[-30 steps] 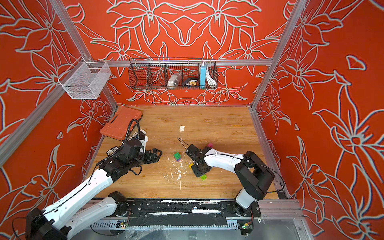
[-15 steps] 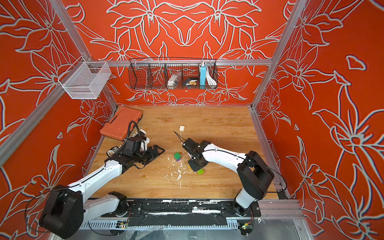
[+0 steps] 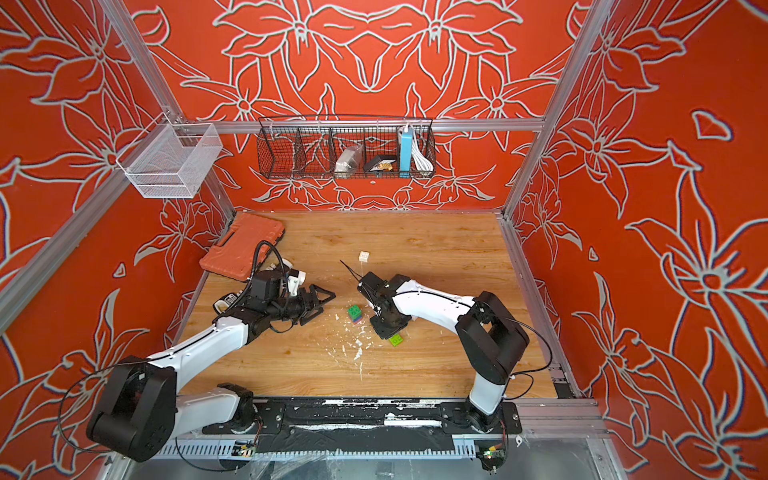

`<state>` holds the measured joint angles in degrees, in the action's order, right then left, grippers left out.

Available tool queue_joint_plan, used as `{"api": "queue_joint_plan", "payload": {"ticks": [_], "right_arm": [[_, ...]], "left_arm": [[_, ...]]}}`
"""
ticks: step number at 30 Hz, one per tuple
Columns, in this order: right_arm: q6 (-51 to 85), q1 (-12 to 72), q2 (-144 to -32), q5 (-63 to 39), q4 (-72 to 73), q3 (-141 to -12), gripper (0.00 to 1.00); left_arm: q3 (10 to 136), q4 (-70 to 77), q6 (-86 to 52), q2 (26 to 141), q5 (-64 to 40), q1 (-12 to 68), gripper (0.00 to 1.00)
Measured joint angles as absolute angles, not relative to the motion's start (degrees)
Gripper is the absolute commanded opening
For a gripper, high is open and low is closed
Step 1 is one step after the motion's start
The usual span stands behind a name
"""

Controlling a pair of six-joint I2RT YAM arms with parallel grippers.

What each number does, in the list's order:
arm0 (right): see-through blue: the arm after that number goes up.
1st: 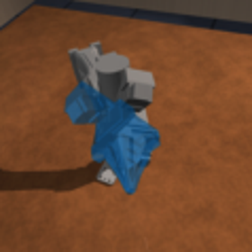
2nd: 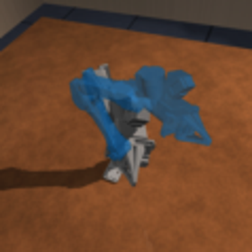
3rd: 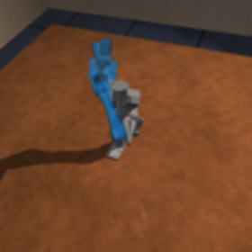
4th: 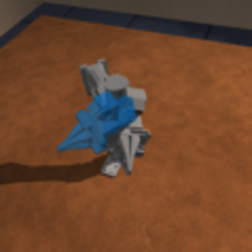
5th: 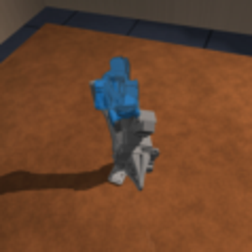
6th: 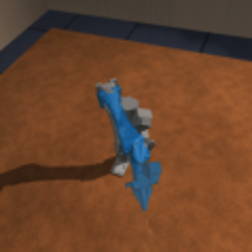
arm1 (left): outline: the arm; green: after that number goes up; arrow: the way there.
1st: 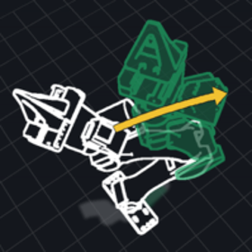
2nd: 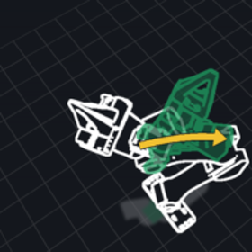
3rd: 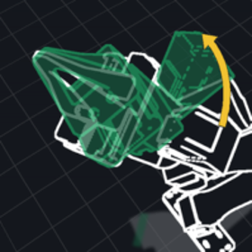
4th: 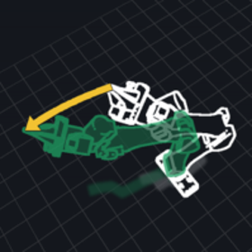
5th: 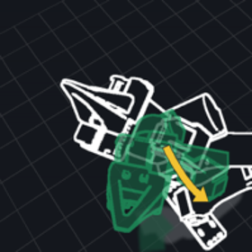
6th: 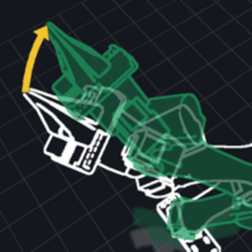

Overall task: Assemble the letter r with lego
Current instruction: Assemble the lego brick with the lego brick.

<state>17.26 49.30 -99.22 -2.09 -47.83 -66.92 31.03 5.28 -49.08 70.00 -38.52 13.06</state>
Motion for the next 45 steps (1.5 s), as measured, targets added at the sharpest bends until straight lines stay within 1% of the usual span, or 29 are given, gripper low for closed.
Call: {"api": "queue_joint_plan", "payload": {"ticks": [27,36,45], "right_arm": [[17.2,49.9,-102.8,-2.4,-47.5,-67.7,0.0],[16.9,49.9,-102.9,-2.3,-47.6,-67.8,0.0],[15.5,51.7,-103.4,-0.1,-47.7,-67.8,0.0]], "left_arm": [[31.0,4.5,-48.5,70.0,-38.7,13.1,0.86],[33.9,-8.7,-44.1,68.9,-32.9,13.7,0.86],[35.9,-15.0,-41.7,67.2,-26.4,18.7,0.88]]}}
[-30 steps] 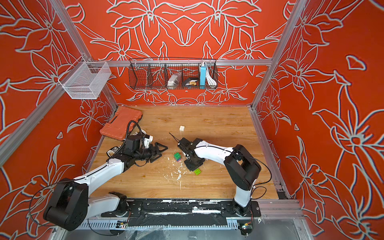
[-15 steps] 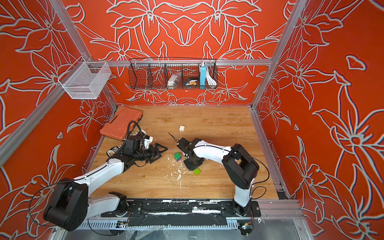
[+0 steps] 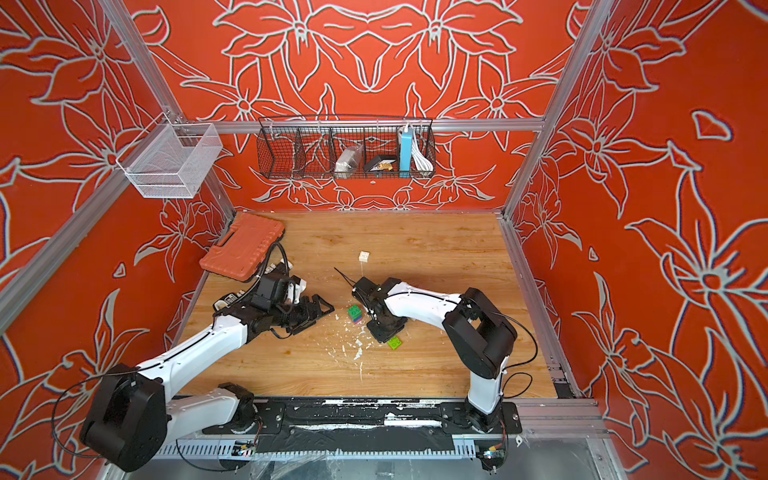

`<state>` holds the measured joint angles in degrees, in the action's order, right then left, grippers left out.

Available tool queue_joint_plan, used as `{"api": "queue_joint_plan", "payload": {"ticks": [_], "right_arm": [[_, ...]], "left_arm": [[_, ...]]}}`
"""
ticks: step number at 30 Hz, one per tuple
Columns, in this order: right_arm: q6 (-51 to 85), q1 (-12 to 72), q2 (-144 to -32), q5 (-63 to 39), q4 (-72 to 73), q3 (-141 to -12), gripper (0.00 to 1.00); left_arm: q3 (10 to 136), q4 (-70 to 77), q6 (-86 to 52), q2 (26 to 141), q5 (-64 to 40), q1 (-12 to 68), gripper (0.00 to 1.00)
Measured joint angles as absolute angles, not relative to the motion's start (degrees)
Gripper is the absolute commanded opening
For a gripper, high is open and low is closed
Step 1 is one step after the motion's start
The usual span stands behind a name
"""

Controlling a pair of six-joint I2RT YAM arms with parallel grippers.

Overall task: Assemble the letter r with lego
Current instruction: Assemble the lego brick with the lego brick.

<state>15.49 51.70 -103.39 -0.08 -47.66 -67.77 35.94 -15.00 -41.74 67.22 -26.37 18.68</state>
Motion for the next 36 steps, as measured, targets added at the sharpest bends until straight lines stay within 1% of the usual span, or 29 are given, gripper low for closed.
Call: {"api": "queue_joint_plan", "payload": {"ticks": [16,20,23,26,30,31,33,36], "right_arm": [[13.4,53.1,-105.5,1.4,-48.6,-67.8,0.0],[13.8,53.1,-104.9,1.5,-48.5,-67.7,0.0],[15.0,52.8,-103.3,1.2,-47.0,-66.6,0.0],[17.0,51.5,-102.0,0.1,-45.5,-65.4,0.0],[18.7,48.6,-102.2,-1.3,-44.2,-65.8,0.0],[18.9,48.2,-102.6,-1.5,-44.1,-66.3,0.02],[19.2,47.5,-103.6,-1.5,-43.7,-67.5,0.09],[19.6,47.4,-104.6,-1.5,-42.6,-68.6,0.29]], "left_arm": [[36.3,-17.5,-39.8,62.8,-23.0,19.1,0.88],[36.1,-18.1,-39.7,61.2,-22.5,18.7,0.95],[36.6,-21.0,-38.6,59.4,-20.2,18.7,0.96],[39.1,-25.8,-37.1,58.2,-15.3,21.0,0.96],[42.4,-29.4,-36.0,58.0,-9.1,27.9,0.96],[42.7,-29.8,-36.0,57.9,-8.4,29.5,0.96],[42.6,-30.5,-36.1,57.8,-7.4,31.3,0.96],[42.5,-31.4,-36.4,57.6,-6.5,32.4,0.96]]}}
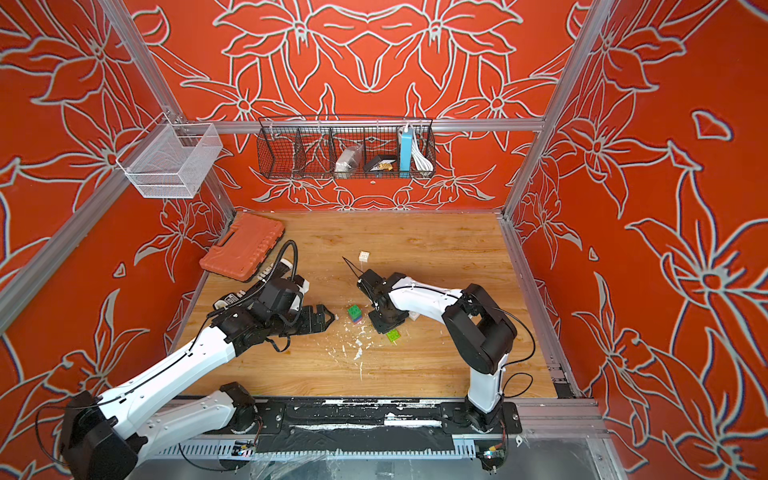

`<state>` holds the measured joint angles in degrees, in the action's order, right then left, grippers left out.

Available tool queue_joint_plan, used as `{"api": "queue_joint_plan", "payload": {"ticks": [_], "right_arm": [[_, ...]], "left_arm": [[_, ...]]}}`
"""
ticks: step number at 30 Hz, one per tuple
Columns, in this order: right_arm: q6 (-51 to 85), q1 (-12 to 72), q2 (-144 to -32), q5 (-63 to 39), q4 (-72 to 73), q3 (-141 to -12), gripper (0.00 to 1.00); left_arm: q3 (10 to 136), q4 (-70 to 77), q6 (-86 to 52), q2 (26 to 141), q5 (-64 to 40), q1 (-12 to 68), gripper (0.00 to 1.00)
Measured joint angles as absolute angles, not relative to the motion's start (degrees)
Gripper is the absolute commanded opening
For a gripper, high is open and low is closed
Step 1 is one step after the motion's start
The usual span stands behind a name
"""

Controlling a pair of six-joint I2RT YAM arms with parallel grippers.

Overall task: Assemble the letter r with lego
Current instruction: Assemble the lego brick with the lego brick, then pick up the lego brick from the center of the board.

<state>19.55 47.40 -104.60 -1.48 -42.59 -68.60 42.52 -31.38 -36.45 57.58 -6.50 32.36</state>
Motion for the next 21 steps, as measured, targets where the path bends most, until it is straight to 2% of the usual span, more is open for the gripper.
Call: {"api": "queue_joint_plan", "payload": {"ticks": [2,4,7,11,21], "right_arm": [[19.9,47.4,-104.8,-1.4,-41.7,-68.8,0.45],[20.0,47.4,-105.2,-1.5,-40.9,-68.7,0.56],[20.2,47.4,-105.4,-1.5,-39.0,-67.4,0.61],[20.3,47.6,-103.3,-1.5,-35.6,-64.2,0.62],[21.7,49.6,-96.7,0.0,-27.9,-54.8,0.5]], "left_arm": [[42.4,-31.9,-36.5,56.6,-6.1,32.5,0.96],[42.4,-32.4,-36.5,55.4,-5.7,32.6,0.97],[42.4,-32.8,-36.5,54.3,-5.6,32.6,0.97],[42.4,-33.8,-36.5,53.8,-5.6,32.7,0.98],[41.6,-34.3,-38.3,50.9,-5.7,33.7,0.97]]}}
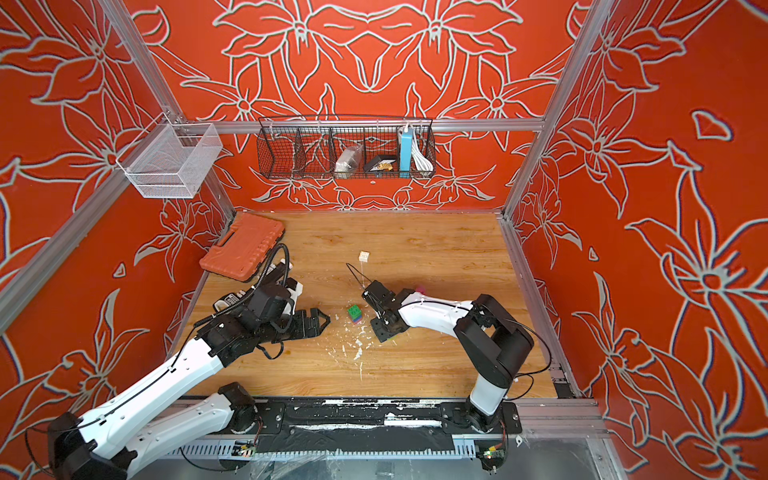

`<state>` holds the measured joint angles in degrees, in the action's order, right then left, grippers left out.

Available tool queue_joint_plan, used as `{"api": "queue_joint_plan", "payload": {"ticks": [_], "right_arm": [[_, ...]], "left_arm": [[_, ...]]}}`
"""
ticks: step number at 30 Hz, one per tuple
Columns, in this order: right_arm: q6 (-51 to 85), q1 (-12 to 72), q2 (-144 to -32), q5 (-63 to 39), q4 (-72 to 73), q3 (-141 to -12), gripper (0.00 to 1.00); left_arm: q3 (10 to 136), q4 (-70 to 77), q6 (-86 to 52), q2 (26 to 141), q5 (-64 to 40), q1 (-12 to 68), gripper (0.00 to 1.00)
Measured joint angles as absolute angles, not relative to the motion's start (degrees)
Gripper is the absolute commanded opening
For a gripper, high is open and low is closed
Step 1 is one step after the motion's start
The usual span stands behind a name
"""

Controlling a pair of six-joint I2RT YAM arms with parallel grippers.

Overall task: Assemble the letter r with lego
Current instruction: Pick up the lego brick from the center of the board.

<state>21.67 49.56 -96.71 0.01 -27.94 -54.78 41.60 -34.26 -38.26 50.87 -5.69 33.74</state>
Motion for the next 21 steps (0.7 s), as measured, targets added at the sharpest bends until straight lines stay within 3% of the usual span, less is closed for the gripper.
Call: {"api": "queue_joint_plan", "payload": {"ticks": [14,21], "right_arm": [[22.5,50.2,-93.6,1.2,-24.3,-50.4,0.46],[23.2,50.2,-92.7,1.4,-24.1,-49.4,0.36]], "left_arm": [[41.3,-34.5,-40.0,50.6,-5.8,35.5,0.97],[41.3,-34.4,-40.1,50.8,-5.9,35.7,0.97]]}}
